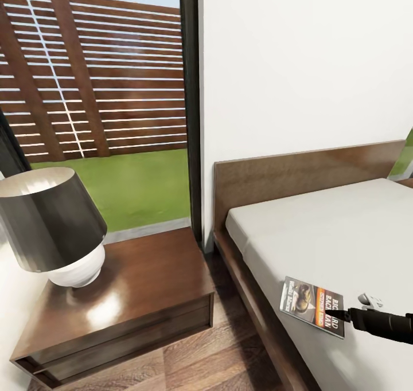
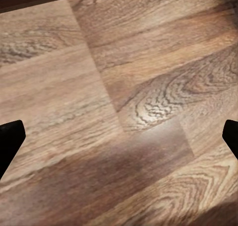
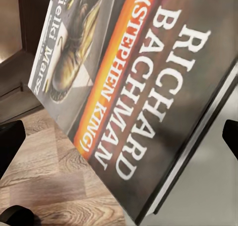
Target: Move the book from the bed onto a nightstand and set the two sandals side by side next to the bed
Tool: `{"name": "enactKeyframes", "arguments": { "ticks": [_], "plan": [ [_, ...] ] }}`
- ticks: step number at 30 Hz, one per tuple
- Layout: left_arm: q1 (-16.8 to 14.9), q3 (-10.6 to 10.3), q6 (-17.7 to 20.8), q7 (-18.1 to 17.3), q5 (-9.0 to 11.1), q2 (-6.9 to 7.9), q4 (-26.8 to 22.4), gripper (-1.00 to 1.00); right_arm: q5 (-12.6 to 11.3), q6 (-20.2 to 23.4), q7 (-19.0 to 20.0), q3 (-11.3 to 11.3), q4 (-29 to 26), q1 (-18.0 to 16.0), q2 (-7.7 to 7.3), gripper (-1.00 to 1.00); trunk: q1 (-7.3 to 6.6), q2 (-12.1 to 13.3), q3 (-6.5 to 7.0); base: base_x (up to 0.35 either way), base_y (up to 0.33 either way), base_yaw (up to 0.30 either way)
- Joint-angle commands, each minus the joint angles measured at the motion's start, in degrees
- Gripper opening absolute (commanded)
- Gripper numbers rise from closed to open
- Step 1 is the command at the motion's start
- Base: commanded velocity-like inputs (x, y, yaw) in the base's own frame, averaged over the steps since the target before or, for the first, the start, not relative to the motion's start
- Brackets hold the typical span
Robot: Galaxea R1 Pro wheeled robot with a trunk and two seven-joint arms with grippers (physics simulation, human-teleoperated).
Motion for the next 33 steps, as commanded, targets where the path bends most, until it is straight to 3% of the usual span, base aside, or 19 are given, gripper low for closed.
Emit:
{"name": "enactKeyframes", "arguments": {
  "ticks": [1, 20, 24, 33],
  "plan": [
    [0.0, 0.5, -0.2, -0.2, -0.5, 0.01, 0.0, 1.00, -0.4, 0.4, -0.1, 0.2, 0.0, 0.0, -0.06, 1.00, -0.01, 0.0, -0.05, 0.000, 0.000, 0.000],
    [0.0, 0.4, -0.2, -0.2, -0.5, 0.01, 0.0, 1.00, -0.4, 0.4, -0.1, 0.2, 0.0, 0.0, -0.06, 1.00, -0.01, 0.0, -0.05, 0.000, 0.000, 0.000],
    [0.0, 0.4, -0.2, -0.2, -0.5, 0.01, 0.0, 1.00, -0.4, 0.4, -0.1, 0.2, -0.1, 0.0, -0.06, 1.00, -0.89, 1.6, 0.67, 0.000, 0.000, 0.000],
    [0.0, 0.4, -0.2, -0.2, -0.5, 0.01, 0.0, 1.00, -0.4, 0.4, -0.1, 0.2, -0.1, 0.0, -0.06, 1.00, -0.89, 1.6, 0.67, 0.000, 0.000, 0.000]
  ]
}}
